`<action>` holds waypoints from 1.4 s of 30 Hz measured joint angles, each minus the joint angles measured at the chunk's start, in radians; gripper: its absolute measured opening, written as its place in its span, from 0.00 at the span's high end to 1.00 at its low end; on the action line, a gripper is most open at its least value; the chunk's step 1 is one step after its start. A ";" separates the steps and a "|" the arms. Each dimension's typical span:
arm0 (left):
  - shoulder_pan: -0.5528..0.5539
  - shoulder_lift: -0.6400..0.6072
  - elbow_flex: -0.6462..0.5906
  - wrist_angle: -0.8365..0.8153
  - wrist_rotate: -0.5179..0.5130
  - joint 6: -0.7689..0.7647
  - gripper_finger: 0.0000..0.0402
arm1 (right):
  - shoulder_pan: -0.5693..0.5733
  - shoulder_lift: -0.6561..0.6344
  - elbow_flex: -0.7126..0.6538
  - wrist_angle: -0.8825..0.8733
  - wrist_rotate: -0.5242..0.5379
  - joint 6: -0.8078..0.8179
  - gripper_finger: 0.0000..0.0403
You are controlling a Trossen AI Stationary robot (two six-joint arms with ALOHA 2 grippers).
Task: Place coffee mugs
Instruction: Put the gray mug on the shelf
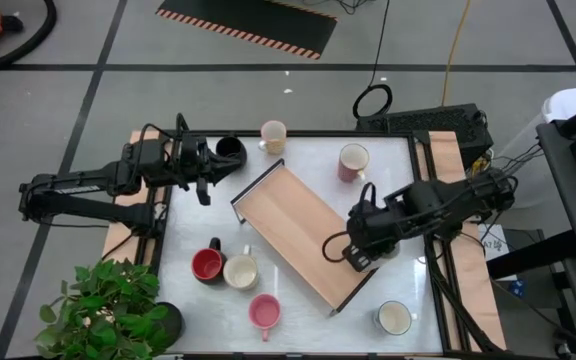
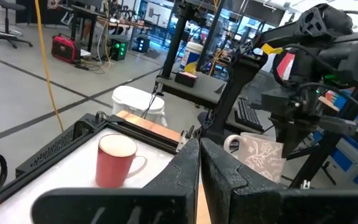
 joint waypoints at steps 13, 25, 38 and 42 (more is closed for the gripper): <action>0.003 0.000 0.000 0.000 -0.009 0.016 0.95 | -0.010 0.051 -0.002 -0.004 -0.007 -0.031 0.98; 0.031 0.000 0.000 -0.020 -0.011 0.017 0.95 | -0.025 0.050 -0.003 -0.003 -0.008 -0.058 0.95; 0.033 0.000 0.000 -0.023 -0.019 0.035 0.95 | -0.026 0.055 -0.023 -0.004 -0.010 -0.050 0.95; 0.034 0.000 0.000 -0.023 -0.019 0.034 0.95 | -0.026 0.055 -0.023 -0.004 -0.009 -0.051 0.94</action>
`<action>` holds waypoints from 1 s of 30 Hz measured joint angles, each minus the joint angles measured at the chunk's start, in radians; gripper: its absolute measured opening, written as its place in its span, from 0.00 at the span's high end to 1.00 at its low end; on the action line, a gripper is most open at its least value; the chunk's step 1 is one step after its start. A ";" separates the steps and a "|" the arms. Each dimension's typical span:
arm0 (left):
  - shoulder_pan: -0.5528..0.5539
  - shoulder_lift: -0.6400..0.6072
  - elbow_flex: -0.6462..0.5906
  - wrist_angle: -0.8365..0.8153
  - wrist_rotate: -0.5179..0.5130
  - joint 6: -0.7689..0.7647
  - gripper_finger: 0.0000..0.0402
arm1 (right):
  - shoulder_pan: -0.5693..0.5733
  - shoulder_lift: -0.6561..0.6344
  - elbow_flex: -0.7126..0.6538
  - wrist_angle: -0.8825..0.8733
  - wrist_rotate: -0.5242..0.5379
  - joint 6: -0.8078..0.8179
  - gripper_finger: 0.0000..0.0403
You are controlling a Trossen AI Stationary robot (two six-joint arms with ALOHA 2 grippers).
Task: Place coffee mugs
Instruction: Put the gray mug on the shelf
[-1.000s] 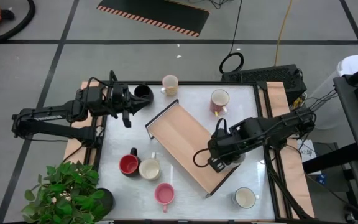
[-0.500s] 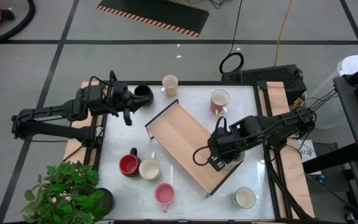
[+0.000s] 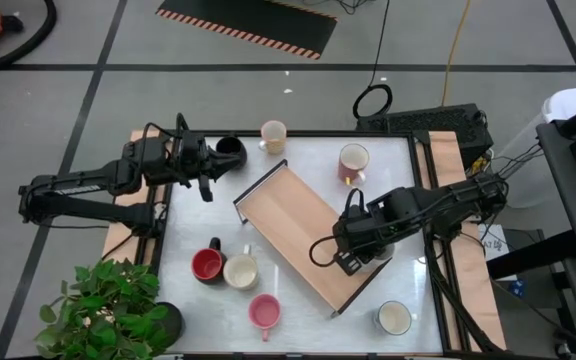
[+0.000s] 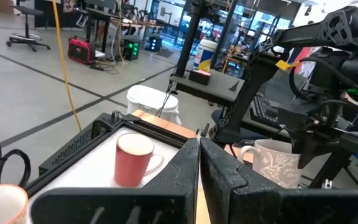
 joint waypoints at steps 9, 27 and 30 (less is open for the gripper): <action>0.000 0.000 0.000 0.000 0.000 0.000 0.95 | 0.000 0.000 0.001 0.002 0.000 -0.006 0.78; 0.000 0.000 0.000 0.000 0.001 0.001 0.95 | -0.024 -0.116 0.001 0.008 0.036 -0.117 0.54; 0.000 0.000 0.000 0.000 0.001 0.002 0.95 | -0.026 -0.136 0.001 0.003 0.139 -0.250 0.54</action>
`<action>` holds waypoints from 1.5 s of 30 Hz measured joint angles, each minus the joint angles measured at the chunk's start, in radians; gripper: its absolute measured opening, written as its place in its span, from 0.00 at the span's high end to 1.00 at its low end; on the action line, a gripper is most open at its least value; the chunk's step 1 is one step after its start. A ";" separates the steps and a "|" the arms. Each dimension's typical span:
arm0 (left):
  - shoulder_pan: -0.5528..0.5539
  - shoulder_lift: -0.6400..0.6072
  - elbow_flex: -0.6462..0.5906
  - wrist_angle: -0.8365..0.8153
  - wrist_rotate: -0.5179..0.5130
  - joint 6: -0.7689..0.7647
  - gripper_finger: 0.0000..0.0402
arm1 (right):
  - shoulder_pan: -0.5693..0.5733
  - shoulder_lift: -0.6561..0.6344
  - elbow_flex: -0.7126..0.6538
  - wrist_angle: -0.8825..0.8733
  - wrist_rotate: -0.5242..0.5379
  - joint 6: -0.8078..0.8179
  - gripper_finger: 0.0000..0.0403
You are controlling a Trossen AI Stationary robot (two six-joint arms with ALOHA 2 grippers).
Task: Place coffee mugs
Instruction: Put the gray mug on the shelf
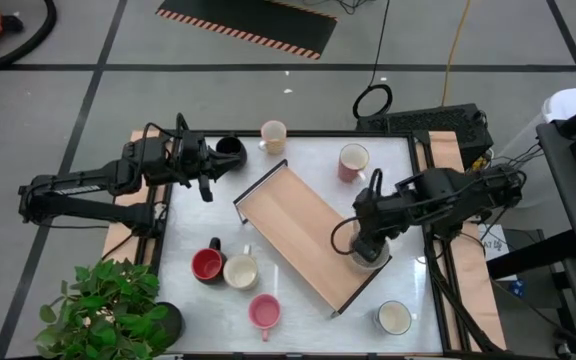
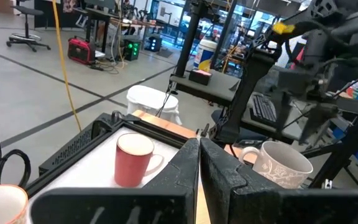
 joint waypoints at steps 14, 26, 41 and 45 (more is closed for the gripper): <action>0.000 0.000 0.000 0.000 -0.001 0.004 0.95 | 0.002 -0.010 -0.056 -0.002 0.093 -0.486 0.54; 0.000 0.000 0.000 -0.021 -0.039 0.005 0.95 | -0.002 -0.014 -0.226 -0.001 0.042 -0.585 0.54; 0.000 0.000 0.000 -0.028 -0.099 0.029 0.95 | -0.039 -0.014 -0.296 0.031 -0.019 -0.527 0.95; 0.000 0.000 0.000 -0.029 -0.113 0.029 0.95 | -0.064 -0.017 -0.296 0.020 -0.063 -0.414 0.96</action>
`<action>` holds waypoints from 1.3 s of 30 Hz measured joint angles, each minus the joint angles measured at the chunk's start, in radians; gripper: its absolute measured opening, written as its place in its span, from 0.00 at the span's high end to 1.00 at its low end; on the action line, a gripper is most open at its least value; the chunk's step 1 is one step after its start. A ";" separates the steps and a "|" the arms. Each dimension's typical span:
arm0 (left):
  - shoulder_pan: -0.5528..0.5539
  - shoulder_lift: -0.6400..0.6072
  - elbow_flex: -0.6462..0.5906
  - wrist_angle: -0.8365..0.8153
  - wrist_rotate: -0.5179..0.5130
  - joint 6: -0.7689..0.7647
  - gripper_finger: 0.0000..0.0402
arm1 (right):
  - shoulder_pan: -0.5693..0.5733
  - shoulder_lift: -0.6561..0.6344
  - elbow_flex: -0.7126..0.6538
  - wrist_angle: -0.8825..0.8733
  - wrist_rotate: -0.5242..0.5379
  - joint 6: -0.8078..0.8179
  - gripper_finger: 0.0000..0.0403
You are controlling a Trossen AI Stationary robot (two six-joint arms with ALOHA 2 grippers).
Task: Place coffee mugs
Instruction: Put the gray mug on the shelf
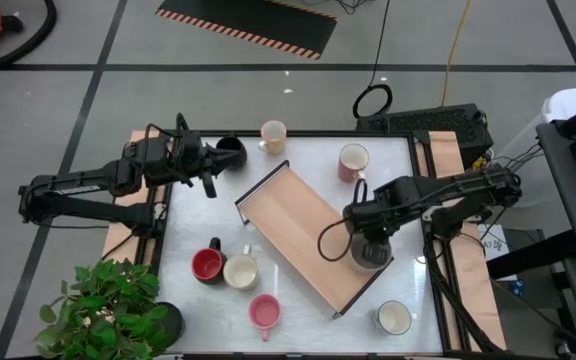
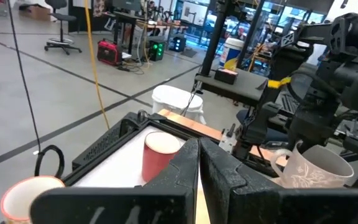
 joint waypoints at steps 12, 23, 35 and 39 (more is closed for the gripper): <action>0.000 0.000 0.000 0.000 -0.003 0.003 0.95 | -0.010 -0.021 0.000 -0.024 -0.031 0.462 0.98; 0.000 0.000 0.000 0.000 -0.004 0.004 0.95 | 0.014 -0.023 0.000 -0.023 -0.073 0.797 0.98; 0.000 0.000 0.000 0.000 -0.004 0.003 0.95 | 0.107 -0.023 0.000 -0.021 -0.060 1.000 0.97; 0.000 0.000 0.000 0.000 -0.004 0.004 0.95 | 0.122 -0.023 0.000 -0.021 -0.048 1.061 0.97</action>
